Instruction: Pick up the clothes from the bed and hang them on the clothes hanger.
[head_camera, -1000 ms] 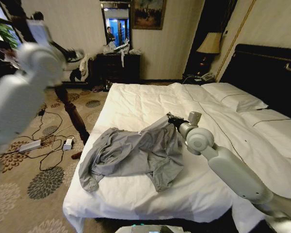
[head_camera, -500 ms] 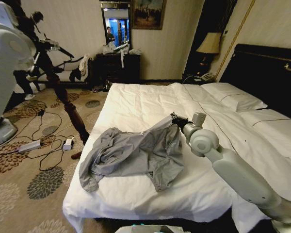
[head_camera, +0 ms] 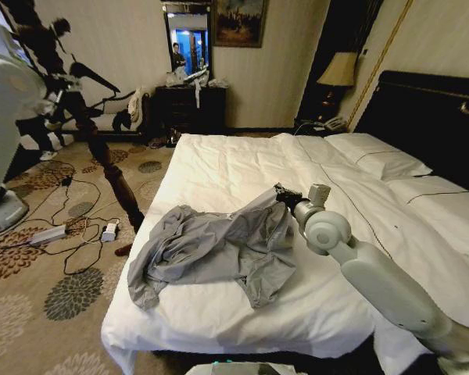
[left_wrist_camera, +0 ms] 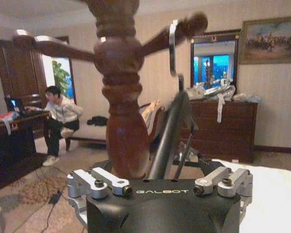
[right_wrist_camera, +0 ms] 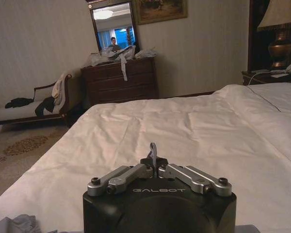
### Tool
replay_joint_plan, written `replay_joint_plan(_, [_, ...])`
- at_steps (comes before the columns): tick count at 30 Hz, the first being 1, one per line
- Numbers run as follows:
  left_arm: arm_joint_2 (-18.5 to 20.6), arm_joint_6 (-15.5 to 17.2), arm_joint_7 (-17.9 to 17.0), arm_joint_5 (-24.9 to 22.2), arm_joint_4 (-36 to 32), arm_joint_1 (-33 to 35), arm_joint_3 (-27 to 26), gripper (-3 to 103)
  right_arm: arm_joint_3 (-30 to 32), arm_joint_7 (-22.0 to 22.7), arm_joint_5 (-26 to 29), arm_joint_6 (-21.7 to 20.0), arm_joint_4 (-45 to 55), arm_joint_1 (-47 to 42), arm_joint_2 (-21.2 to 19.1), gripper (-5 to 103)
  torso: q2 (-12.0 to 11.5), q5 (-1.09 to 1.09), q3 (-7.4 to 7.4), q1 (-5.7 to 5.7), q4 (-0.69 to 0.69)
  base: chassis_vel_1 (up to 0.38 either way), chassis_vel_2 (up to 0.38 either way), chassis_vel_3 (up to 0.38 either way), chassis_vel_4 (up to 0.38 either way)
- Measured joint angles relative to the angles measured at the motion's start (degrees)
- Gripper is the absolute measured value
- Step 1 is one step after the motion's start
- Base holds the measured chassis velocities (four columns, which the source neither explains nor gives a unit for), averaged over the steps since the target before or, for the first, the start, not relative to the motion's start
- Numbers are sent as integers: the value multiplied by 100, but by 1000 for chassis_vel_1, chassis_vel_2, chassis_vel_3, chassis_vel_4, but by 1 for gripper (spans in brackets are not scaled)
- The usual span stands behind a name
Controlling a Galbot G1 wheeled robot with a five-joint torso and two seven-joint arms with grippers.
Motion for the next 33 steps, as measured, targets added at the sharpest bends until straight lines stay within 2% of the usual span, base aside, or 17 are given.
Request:
replay_joint_plan(1, [-29,-1,-33,-3,27,25,-20,97,0,0,5,3,4,0,-1,0,0,0,0,1,0,0,0,0,0])
replay_joint_plan(2, [-29,-1,-33,-3,27,25,-20,97,0,0,5,3,4,0,-1,0,0,0,0,1,0,0,0,0,0])
replay_joint_plan(3, [-60,-2,-55,-12,57,60,-65,91,7,-3,11,4,9,1,-10,0,0,2,0,1,-1,0,0,0,0])
replay_joint_plan(4, [-70,-2,-56,-13,64,82,-92,91,16,-5,14,5,10,1,-17,0,0,1,0,1,-1,0,0,0,0])
replay_joint_plan(6, [-72,-5,-53,-12,56,135,-148,81,59,-29,8,17,-1,-28,-30,0,0,1,0,0,0,0,0,0,0])
replay_joint_plan(7, [-72,-5,-53,-12,56,135,-148,81,59,-29,8,17,-1,-28,-30,0,0,1,0,0,0,0,0,0,0])
replay_joint_plan(9, [-67,-5,-49,-9,22,166,-178,70,66,-45,-18,32,-39,-52,-31,0,0,1,0,0,1,0,0,0,0])
replay_joint_plan(11, [-72,-6,-52,-3,9,179,-200,70,68,-52,-30,38,-63,-58,-32,0,0,1,0,0,1,0,0,0,0])
replay_joint_plan(12, [-87,-7,-72,-3,-2,189,-221,58,68,-57,-34,41,-75,-58,-31,0,0,1,0,0,1,0,0,0,0])
replay_joint_plan(15, [-97,-9,-88,2,-16,196,-226,53,53,-60,-34,41,-79,-40,-30,0,0,1,0,0,-1,0,0,0,0])
replay_joint_plan(19, [-101,-11,-65,27,-72,227,-232,32,4,-61,-35,43,-79,-1,-25,0,0,1,0,0,1,0,0,0,0])
replay_joint_plan(21, [-104,-11,-59,48,-84,234,-231,32,-1,-61,-43,48,-80,3,-21,0,0,1,0,0,0,0,0,0,0])
replay_joint_plan(24, [-109,-16,-34,134,-109,245,-219,18,17,-64,-81,68,-114,11,-15,0,0,2,0,1,0,0,0,0,0])
replay_joint_plan(33, [-104,-45,133,350,-195,119,-137,18,38,-64,-52,83,-86,66,-57,0,0,0,0,0,0,0,0,0,0])
